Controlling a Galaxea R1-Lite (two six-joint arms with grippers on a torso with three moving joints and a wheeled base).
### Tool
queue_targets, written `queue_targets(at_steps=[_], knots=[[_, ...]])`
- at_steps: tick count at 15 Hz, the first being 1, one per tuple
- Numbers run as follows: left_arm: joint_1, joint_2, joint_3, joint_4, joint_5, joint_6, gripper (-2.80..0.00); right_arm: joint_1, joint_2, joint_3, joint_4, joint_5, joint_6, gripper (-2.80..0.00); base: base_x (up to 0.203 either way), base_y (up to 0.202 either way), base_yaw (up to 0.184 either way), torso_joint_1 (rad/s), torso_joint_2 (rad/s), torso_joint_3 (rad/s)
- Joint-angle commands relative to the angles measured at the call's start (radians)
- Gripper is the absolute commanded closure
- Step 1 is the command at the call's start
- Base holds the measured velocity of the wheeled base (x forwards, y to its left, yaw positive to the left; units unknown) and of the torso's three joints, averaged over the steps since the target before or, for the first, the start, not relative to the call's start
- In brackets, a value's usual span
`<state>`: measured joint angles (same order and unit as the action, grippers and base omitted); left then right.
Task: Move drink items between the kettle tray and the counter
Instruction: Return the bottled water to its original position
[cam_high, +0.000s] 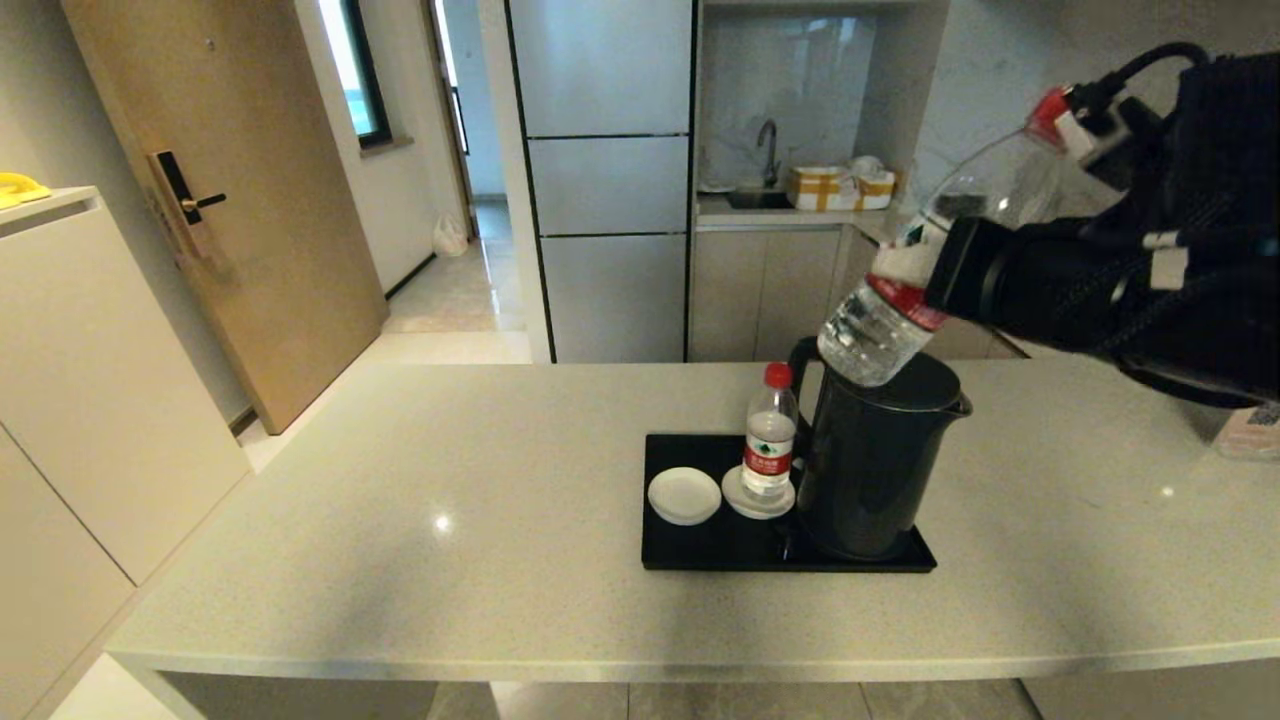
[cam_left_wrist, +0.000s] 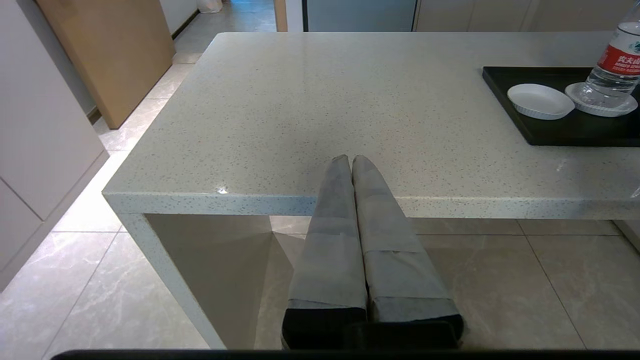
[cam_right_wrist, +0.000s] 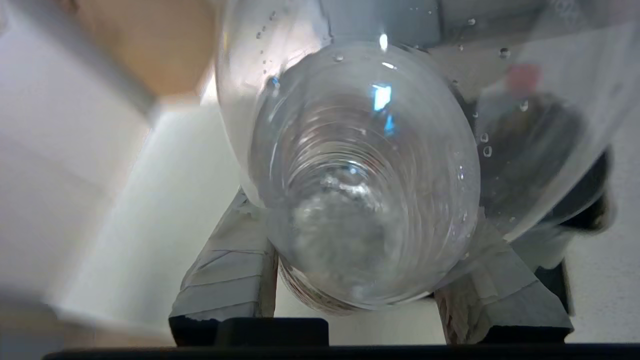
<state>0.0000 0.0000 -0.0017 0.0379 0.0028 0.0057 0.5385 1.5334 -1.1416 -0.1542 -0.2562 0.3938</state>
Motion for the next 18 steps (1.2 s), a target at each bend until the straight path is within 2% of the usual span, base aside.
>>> queue_targets(at_steps=[1,4,6,8,18], knots=[[0.000,0.000,0.000,0.000,0.000,0.000,0.00,0.067,0.037,0.082,-0.042,-0.007,-0.090,0.00,0.000,0.000,0.000,0.000,0.00,0.000],[0.000,0.000,0.000,0.000,0.000,0.000,0.00,0.096,0.141,0.137,-0.171,0.003,-0.172,0.00,0.000,0.000,0.000,0.000,0.00,0.000],[0.000,0.000,0.000,0.000,0.000,0.000,0.00,0.115,0.240,0.177,-0.359,0.005,-0.213,0.00,0.000,0.000,0.000,0.000,0.00,0.000],[0.002,0.000,0.000,-0.001,0.000,0.000,0.00,0.136,0.328,0.195,-0.457,0.001,-0.250,0.00,0.000,0.000,0.000,0.000,0.00,0.000],[0.000,0.000,0.000,0.000,0.000,0.000,0.00,0.160,0.677,-0.011,-0.458,-0.030,-0.310,0.00,0.000,0.000,0.000,0.000,0.00,0.000]])
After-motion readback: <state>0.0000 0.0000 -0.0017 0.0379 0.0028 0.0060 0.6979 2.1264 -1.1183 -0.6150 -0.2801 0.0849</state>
